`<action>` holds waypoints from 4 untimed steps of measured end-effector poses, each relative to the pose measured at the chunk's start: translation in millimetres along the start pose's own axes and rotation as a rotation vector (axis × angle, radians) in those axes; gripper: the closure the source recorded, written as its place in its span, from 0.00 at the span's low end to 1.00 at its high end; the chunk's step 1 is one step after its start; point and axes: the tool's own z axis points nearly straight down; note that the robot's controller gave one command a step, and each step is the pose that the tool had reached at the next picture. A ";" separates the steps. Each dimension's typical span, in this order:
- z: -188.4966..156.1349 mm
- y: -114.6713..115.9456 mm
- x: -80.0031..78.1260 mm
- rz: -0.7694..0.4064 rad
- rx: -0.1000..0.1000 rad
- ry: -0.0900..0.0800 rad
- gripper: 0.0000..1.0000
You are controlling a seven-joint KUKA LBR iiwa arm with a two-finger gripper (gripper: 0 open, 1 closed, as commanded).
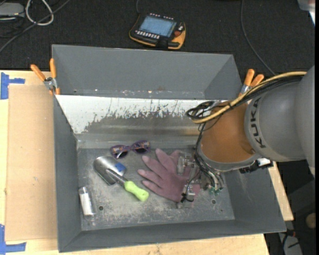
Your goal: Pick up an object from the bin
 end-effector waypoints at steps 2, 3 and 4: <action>-28.8 -1.1 0.7 0.274 -0.001 0.003 0.00; -0.5 10.9 -24.2 0.268 -0.003 -0.012 0.00; -2.0 10.7 -11.9 0.354 -0.006 -0.003 1.00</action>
Offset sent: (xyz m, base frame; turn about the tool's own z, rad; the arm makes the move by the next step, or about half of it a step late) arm -0.0004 -0.0014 0.0300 0.2739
